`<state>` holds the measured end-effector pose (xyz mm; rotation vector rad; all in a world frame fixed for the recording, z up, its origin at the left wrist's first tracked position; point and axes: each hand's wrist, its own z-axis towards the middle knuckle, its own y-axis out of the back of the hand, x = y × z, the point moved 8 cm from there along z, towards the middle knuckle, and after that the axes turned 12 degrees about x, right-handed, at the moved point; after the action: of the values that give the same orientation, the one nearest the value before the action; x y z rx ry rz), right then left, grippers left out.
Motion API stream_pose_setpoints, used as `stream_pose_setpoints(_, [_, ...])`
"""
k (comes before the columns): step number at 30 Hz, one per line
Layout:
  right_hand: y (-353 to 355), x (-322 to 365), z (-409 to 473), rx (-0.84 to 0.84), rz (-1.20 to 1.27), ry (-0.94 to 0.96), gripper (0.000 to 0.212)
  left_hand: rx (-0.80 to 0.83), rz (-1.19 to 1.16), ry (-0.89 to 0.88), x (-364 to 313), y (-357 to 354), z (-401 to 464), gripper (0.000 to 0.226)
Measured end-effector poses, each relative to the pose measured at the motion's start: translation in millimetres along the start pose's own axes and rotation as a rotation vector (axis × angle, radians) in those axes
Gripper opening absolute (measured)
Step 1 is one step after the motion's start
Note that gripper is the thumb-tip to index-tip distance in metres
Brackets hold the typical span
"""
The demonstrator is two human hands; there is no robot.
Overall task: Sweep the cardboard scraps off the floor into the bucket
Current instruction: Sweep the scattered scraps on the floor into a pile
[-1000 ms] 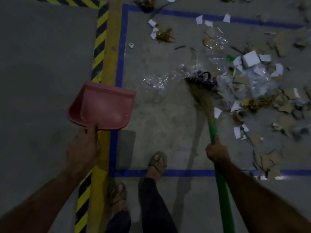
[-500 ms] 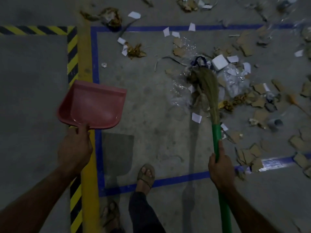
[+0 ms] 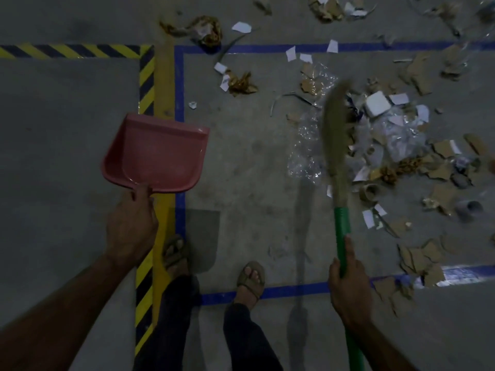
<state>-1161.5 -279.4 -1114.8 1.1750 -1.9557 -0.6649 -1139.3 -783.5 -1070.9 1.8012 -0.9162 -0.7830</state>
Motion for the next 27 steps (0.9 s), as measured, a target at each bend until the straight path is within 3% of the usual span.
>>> stream_pose_setpoints(3, [-50.6,65.1,-14.5,0.182,-0.13,0.165,0.074,0.015,-0.04,0.069,25.1,-0.4,-1.2,0.036])
stream_pose_setpoints(8, [-153.5,178.1,-28.4,0.531,-0.356,0.337,0.062,0.041,-0.035,0.18,74.4,3.7,-5.3,0.035])
stream_pose_setpoints(10, [-182.8,205.3,-24.7,0.592,-0.426,0.343,0.06,0.038,-0.014,0.144,90.5,9.9,-6.8,0.035])
stream_pose_setpoints(12, [-197.7,203.9,-11.3,0.631,-0.423,0.232,0.062,0.059,0.012,0.092,103.9,16.6,-3.7,0.031])
stream_pose_setpoints(19, [-79.1,86.5,35.4,0.366,-0.193,-0.39,0.052,0.09,0.031,0.023,123.5,27.9,23.0,0.03])
stream_pose_setpoints(23, [-0.9,64.7,42.0,0.259,-0.127,-0.417,0.058,0.085,-0.002,-0.007,117.4,22.0,41.5,0.029])
stream_pose_setpoints(27, [29.1,90.9,14.4,0.162,-0.205,-0.337,0.06,0.08,-0.056,0.072,122.3,32.1,56.6,0.025])
